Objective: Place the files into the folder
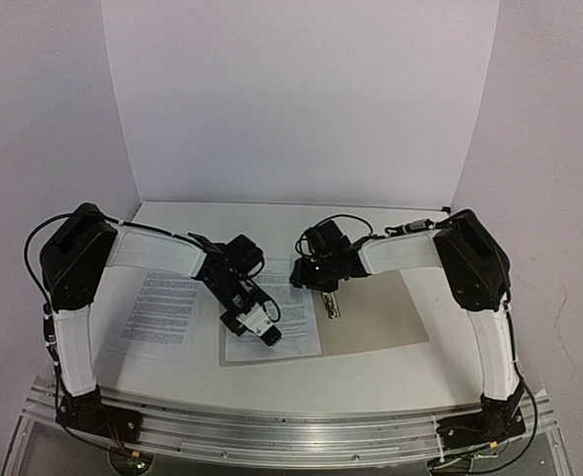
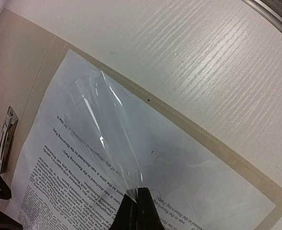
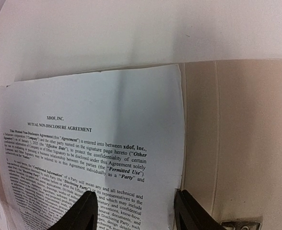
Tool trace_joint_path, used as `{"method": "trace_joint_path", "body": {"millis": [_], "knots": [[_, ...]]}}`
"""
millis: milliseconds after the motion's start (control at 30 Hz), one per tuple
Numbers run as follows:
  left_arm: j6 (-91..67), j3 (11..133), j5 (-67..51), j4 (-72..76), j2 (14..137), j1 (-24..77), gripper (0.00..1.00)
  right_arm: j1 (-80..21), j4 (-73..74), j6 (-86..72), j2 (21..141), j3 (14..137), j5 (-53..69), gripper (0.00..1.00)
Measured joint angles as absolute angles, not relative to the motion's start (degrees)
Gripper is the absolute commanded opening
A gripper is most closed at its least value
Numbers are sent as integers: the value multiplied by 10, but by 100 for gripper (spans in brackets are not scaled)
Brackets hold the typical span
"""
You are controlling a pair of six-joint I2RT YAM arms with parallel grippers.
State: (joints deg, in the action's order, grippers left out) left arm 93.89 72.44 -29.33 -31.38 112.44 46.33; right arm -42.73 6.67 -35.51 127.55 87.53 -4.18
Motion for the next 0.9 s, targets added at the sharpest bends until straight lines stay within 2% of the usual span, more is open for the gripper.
{"method": "trace_joint_path", "body": {"millis": [533, 900], "knots": [[983, 715, -299, -309, 1124, 457, 0, -441, 30, -348, 1275, 870, -30, 57], [1008, 712, -305, -309, 1122, 450, 0, -435, 62, -331, 1275, 872, -86, 58]]}}
